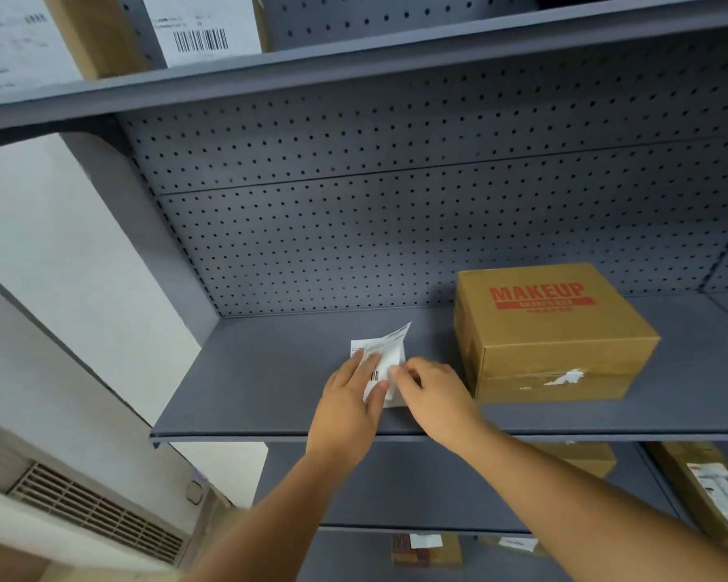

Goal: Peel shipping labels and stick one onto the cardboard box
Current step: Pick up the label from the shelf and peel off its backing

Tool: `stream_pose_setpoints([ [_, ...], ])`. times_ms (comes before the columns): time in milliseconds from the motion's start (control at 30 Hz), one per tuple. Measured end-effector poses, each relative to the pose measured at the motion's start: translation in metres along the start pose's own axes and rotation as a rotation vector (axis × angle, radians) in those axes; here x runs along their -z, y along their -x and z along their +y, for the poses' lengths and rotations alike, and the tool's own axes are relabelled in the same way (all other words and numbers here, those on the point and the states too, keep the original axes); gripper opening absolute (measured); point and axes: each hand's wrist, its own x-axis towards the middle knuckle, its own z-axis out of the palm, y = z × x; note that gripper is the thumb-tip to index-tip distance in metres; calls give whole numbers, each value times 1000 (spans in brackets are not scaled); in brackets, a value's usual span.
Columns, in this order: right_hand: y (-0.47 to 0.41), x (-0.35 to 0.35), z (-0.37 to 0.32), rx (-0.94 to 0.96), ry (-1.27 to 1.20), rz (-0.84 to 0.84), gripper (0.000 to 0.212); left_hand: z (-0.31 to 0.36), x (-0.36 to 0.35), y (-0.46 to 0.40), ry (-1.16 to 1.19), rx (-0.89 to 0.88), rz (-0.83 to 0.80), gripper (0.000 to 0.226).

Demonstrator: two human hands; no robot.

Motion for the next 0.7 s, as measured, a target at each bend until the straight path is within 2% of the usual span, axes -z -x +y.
stream_pose_setpoints([
  [100,2,1,-10,-120,-421,-76,34,8,8,9,52,-41,-9,50],
  [233,5,1,-17,-189,-739,-137,23,11,15,15,130,-86,-26,54],
  [367,8,5,-19,-198,-830,-137,25,19,28,22,338,-5,18,51],
  [533,10,16,-19,-204,-899,-82,21,22,35,24,792,390,97,28],
  [600,11,20,-18,-206,-928,-63,22,23,37,27,885,456,81,15],
  [700,14,22,-14,-217,-981,-65,23,27,38,34,1038,516,73,9],
])
